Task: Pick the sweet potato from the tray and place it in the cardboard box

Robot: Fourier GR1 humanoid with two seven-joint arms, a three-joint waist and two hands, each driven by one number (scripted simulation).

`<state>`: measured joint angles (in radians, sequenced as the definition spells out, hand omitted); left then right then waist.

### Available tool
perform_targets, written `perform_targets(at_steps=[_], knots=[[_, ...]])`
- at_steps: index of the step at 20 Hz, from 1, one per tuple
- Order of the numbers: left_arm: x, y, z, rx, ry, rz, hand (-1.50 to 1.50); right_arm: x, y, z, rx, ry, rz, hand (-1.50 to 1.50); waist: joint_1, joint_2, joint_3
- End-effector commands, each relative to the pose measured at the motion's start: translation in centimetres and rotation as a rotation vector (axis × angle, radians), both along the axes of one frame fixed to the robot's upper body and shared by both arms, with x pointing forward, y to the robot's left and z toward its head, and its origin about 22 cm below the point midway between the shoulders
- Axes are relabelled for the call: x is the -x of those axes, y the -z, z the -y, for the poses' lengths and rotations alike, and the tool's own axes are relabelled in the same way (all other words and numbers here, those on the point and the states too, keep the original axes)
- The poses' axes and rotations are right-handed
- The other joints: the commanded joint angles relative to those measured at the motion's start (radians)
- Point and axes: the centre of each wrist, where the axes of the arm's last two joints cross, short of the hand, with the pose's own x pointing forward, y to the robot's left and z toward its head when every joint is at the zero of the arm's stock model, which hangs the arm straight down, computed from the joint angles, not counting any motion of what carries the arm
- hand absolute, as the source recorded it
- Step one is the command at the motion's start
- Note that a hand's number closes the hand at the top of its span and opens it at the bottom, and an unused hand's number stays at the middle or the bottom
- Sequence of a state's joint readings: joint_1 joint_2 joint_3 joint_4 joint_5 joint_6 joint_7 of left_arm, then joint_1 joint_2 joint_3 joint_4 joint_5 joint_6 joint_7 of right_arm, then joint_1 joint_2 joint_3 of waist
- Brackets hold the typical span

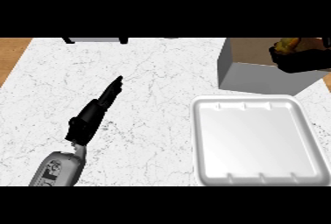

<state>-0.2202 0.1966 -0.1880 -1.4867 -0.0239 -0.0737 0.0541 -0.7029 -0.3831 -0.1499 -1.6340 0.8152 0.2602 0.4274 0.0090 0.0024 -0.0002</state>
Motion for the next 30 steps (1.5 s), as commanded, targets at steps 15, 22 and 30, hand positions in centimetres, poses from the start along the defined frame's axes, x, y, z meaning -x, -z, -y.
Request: perform_targets(at_steps=[15, 22, 30], knots=[[0.8, -0.9, 2.2, -0.001, 0.014, 0.016, 0.00, -9.7, 10.1, 1.8, -0.033, 0.104, -0.184, 1.50, 0.015, 0.005, 0.001], [0.4, -0.6, 2.3, -0.015, 0.010, 0.013, 0.00, -10.6, 14.1, 3.1, -0.191, 0.059, -0.284, -1.50, 0.017, 0.007, 0.001], [-0.3, -1.1, 0.0, 0.002, -0.007, 0.013, 0.00, -9.6, 13.1, 7.3, -0.568, 0.045, 0.091, -1.50, 0.006, 0.006, 0.002]])
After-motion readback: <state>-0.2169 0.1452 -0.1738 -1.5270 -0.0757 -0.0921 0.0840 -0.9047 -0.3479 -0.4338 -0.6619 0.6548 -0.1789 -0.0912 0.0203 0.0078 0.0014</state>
